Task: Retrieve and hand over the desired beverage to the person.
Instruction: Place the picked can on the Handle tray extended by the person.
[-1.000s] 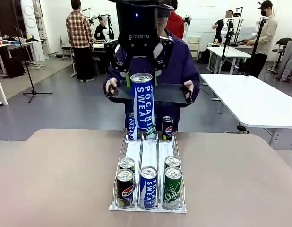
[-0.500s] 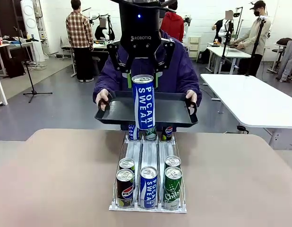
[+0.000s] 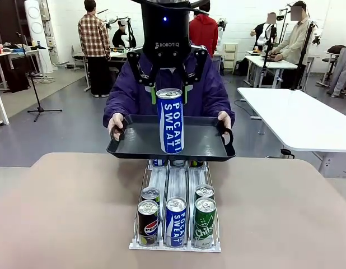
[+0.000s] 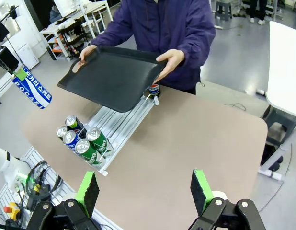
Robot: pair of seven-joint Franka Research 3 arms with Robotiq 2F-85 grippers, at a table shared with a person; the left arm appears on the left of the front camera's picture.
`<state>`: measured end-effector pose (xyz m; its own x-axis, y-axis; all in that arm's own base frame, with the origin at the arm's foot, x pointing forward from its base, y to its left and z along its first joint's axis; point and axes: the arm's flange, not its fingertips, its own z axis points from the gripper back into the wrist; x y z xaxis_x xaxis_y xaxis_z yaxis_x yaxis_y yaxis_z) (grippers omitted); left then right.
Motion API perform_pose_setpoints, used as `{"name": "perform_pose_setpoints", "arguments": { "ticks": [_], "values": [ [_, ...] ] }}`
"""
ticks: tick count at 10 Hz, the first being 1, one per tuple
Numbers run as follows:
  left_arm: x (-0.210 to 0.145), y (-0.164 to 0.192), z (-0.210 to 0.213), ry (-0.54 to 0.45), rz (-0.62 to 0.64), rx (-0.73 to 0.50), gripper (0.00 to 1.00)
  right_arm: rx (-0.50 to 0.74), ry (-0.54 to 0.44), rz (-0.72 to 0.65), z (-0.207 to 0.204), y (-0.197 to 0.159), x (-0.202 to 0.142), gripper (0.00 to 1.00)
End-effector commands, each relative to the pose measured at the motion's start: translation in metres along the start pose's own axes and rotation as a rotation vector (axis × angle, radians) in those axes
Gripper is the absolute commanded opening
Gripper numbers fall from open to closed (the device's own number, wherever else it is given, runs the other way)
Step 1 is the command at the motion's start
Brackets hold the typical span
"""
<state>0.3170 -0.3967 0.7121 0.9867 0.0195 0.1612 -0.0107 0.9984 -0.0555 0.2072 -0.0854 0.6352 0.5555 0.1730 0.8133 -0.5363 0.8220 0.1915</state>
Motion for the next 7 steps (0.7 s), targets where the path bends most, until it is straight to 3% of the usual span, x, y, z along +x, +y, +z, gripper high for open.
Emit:
{"name": "perform_pose_setpoints", "arguments": {
  "ticks": [1,7],
  "values": [
    [-0.0033,0.0039,0.0025,-0.025,0.009,-0.005,0.55,0.01,0.003,0.005,-0.0014,-0.0006,-0.0002,1.0],
    [-0.0033,0.0039,0.0025,-0.025,0.009,-0.005,0.55,0.01,0.003,0.005,-0.0014,-0.0006,-0.0002,1.0]
  ]
}}
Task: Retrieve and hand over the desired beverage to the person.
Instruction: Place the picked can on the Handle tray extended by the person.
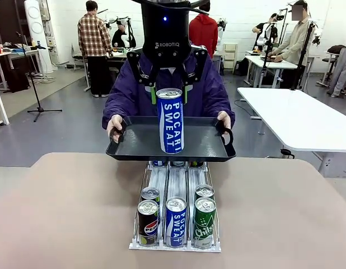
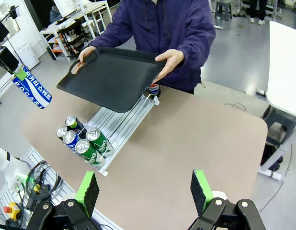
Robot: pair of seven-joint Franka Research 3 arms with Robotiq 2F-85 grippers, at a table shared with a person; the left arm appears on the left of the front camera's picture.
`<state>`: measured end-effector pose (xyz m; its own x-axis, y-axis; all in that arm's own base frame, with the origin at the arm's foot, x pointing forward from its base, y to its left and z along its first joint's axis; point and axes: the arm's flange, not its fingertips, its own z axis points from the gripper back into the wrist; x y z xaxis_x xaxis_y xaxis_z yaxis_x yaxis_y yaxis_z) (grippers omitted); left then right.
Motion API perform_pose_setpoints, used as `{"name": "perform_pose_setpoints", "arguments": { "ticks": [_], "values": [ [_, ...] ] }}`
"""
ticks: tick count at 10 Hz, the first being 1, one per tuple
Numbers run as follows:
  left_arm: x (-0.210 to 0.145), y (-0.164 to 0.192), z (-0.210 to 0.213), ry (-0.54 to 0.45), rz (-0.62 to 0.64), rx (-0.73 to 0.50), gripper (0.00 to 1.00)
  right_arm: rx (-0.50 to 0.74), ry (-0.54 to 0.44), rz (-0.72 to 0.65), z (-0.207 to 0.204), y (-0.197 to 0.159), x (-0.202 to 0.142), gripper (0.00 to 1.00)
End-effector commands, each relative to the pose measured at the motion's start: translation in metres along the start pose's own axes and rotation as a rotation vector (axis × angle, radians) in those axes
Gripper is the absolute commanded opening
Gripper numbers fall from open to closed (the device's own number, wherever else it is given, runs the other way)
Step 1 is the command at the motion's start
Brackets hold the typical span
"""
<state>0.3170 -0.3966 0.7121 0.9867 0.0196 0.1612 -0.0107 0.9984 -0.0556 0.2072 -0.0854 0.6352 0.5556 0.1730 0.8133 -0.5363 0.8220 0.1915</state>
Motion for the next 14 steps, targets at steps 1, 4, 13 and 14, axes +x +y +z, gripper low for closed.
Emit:
{"name": "perform_pose_setpoints", "arguments": {
  "ticks": [1,4,13,14],
  "values": [
    [-0.003,0.004,0.002,-0.025,0.009,-0.005,0.55,0.01,0.003,0.005,-0.001,-0.001,0.0,1.0],
    [-0.003,0.004,0.002,-0.025,0.009,-0.005,0.55,0.01,0.003,0.005,-0.001,-0.001,0.0,1.0],
    [0.164,0.085,-0.026,-0.019,0.195,0.054,0.58,0.01,0.003,0.005,-0.001,-0.001,0.0,1.0],
    [0.172,0.09,-0.027,-0.013,0.21,0.045,0.58,0.01,0.003,0.005,-0.001,-0.001,0.0,1.0]
  ]
}}
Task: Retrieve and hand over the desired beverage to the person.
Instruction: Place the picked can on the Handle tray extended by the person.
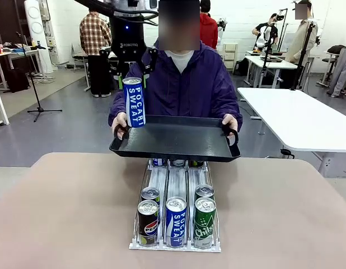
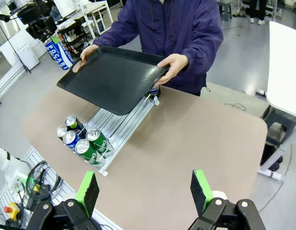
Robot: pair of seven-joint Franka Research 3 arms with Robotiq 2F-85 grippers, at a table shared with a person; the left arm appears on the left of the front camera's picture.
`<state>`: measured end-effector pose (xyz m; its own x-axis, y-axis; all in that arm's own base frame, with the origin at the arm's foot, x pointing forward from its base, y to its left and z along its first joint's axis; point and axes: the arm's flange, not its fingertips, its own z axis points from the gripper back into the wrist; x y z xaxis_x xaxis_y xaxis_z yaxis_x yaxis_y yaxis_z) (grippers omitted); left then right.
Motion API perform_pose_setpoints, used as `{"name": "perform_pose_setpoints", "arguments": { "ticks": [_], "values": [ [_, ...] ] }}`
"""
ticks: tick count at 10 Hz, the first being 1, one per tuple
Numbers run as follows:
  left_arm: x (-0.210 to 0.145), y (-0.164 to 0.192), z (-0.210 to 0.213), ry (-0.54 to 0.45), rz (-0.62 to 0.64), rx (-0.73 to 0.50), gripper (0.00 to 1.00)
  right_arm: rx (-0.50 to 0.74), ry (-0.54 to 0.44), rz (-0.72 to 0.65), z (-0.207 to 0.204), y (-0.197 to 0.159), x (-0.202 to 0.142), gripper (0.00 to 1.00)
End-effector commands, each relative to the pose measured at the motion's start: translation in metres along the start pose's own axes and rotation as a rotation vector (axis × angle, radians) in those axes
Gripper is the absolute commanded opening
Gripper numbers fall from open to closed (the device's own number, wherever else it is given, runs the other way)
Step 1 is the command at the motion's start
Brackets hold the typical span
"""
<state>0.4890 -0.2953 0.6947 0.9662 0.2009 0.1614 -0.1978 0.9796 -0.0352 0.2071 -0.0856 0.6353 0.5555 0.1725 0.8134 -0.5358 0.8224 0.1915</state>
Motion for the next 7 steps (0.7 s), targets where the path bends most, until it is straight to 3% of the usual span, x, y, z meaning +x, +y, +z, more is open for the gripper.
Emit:
{"name": "perform_pose_setpoints", "arguments": {
  "ticks": [1,7],
  "values": [
    [-0.0155,-0.0043,0.0037,-0.003,-0.026,0.005,0.58,0.01,0.003,0.005,-0.0016,-0.0005,-0.0002,1.0],
    [-0.012,-0.0098,-0.0003,0.005,-0.027,0.001,0.58,0.01,0.003,0.005,-0.0016,-0.0005,-0.0002,1.0]
  ]
}}
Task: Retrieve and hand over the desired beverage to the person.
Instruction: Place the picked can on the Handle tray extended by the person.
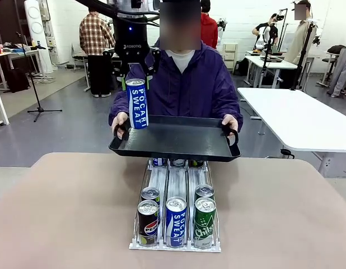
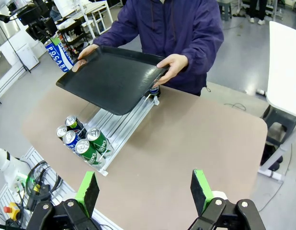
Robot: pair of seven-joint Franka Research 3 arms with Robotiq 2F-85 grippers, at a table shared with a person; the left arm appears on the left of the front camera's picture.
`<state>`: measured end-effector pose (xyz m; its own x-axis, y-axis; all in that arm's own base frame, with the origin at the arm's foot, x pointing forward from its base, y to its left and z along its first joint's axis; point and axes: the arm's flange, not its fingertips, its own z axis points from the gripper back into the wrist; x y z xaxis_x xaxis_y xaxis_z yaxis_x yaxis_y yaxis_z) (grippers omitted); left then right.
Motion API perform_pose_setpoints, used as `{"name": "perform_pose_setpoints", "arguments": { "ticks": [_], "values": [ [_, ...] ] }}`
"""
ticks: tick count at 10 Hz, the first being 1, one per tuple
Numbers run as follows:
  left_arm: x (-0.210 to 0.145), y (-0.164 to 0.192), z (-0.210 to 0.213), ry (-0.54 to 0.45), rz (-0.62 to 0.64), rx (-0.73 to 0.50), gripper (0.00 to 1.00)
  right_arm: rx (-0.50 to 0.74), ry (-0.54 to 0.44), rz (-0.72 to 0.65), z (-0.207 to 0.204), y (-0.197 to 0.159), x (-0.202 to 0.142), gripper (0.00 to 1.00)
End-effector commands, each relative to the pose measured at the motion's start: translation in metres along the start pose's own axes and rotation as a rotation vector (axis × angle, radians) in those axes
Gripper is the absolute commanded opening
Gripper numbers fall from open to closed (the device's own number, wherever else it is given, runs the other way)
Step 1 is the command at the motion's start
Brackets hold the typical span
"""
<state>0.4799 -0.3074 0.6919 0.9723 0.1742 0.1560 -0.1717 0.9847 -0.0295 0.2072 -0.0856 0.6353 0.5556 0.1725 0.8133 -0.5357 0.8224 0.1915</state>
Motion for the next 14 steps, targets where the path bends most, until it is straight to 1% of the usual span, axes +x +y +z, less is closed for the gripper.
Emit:
{"name": "perform_pose_setpoints", "arguments": {
  "ticks": [1,3,6,7,9,12,14],
  "values": [
    [0.008,-0.002,-0.006,0.026,-0.015,-0.016,0.58,0.01,0.003,0.005,-0.002,0.0,0.0,1.0],
    [0.038,-0.004,-0.015,0.017,-0.086,-0.049,0.58,0.01,0.003,0.005,-0.002,0.0,0.0,1.0],
    [0.073,0.0,-0.031,0.035,-0.121,-0.063,0.58,0.01,0.003,0.005,-0.002,0.0,0.0,1.0],
    [0.078,-0.002,-0.039,0.03,-0.122,-0.047,0.58,0.01,0.003,0.005,-0.002,0.0,0.0,1.0],
    [0.086,-0.008,-0.052,0.057,-0.144,0.004,0.58,0.01,0.003,0.005,-0.002,0.0,0.0,1.0],
    [0.086,-0.012,-0.069,0.083,-0.15,0.033,0.58,0.01,0.003,0.005,-0.002,0.0,0.0,1.0],
    [0.085,-0.014,-0.074,0.089,-0.153,0.042,0.58,0.01,0.003,0.005,-0.002,0.0,0.0,1.0]
  ]
}}
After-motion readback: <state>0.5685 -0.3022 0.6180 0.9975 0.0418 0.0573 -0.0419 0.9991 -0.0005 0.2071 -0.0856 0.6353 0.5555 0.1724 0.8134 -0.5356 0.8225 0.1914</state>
